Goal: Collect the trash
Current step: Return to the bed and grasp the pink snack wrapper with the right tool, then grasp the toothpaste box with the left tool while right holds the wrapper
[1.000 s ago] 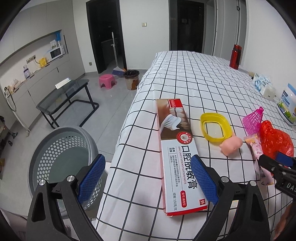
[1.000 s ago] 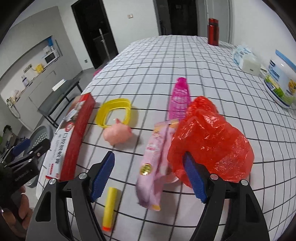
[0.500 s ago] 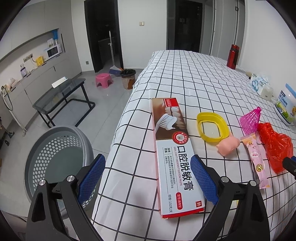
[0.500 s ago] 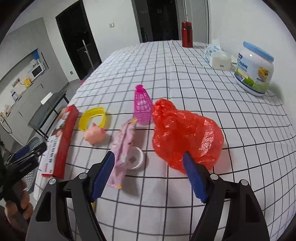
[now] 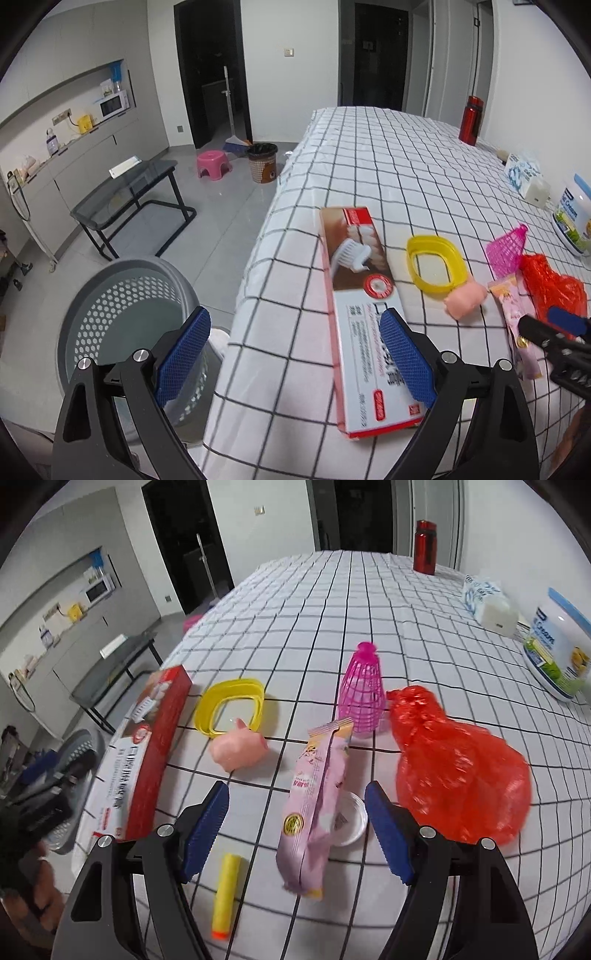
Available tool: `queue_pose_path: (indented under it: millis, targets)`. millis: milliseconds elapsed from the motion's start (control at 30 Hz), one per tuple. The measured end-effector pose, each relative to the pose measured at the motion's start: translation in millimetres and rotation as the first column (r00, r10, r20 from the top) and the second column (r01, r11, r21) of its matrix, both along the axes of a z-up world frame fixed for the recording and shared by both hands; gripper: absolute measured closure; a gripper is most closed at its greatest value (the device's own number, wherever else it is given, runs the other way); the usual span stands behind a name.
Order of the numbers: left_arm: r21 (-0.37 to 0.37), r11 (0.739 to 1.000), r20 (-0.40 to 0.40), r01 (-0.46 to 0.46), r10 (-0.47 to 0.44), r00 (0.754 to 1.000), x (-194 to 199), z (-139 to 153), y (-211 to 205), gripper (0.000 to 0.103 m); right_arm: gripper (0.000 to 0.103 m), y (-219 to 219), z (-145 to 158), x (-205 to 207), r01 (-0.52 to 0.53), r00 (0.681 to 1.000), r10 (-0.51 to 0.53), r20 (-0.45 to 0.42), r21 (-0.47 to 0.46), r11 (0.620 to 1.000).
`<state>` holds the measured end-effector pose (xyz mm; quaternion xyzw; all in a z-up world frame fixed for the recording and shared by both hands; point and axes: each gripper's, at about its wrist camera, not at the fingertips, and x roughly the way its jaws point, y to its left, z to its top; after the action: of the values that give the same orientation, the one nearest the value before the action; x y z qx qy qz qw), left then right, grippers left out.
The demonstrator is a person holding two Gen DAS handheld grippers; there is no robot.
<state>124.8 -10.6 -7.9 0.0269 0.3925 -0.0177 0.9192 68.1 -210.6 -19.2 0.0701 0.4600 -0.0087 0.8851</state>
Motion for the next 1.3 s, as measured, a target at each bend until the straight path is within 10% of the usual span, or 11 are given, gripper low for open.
queue_pose_path:
  millis: [233,567,1300]
  targets:
    - [-0.001,1.0,-0.009,0.0,0.0,1.0,6.4,-1.4,-2.6,0.012,0.031,-5.7,-20.8,15.2,0.021,0.999,-0.022,-0.047,-0.034,0.999]
    - [0.008,0.999,-0.045,0.031,-0.031,0.999,6.3,-13.2,-16.9,0.012,0.068,-5.2,-29.0,17.7,0.002,0.998,-0.005,-0.062,-0.05,0.999]
    - [-0.005,0.998,-0.105,0.059,-0.059,0.993,16.1,-27.4,-42.0,0.012,0.072,-19.5,5.0,-27.7,-0.008,0.997,0.0,0.075,0.109,0.994]
